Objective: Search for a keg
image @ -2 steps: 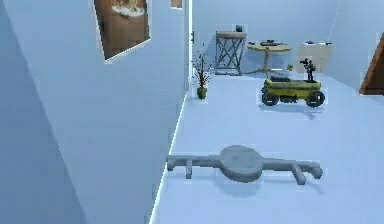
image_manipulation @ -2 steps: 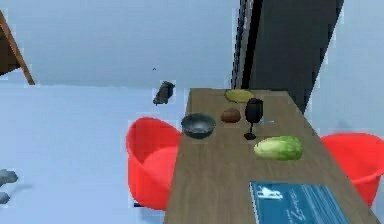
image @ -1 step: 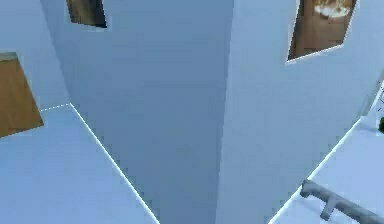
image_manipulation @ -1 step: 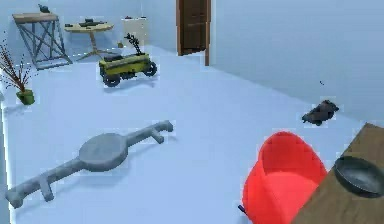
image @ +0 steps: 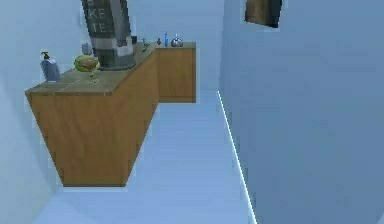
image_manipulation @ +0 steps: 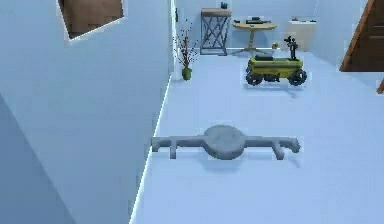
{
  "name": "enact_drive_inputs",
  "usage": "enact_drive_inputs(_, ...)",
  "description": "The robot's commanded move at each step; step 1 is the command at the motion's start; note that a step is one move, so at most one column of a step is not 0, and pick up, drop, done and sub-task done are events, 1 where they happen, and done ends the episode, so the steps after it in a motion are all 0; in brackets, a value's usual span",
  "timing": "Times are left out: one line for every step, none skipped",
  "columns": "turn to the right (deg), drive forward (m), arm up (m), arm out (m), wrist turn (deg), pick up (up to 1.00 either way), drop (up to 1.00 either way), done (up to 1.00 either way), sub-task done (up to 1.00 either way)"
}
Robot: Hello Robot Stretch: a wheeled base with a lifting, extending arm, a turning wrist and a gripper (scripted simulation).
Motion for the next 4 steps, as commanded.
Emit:
enact_drive_inputs(0.0,1.0,0.0,0.0,0.0,0.0,0.0,0.0,0.0)
enact_drive_inputs(-9.0,0.0,0.0,0.0,0.0,0.0,0.0,0.0,0.0)
enact_drive_inputs(0.0,0.35,0.0,0.0,0.0,0.0,0.0,0.0,0.0)
enact_drive_inputs(-36.0,0.0,0.0,0.0,0.0,0.0,0.0,0.0,0.0)
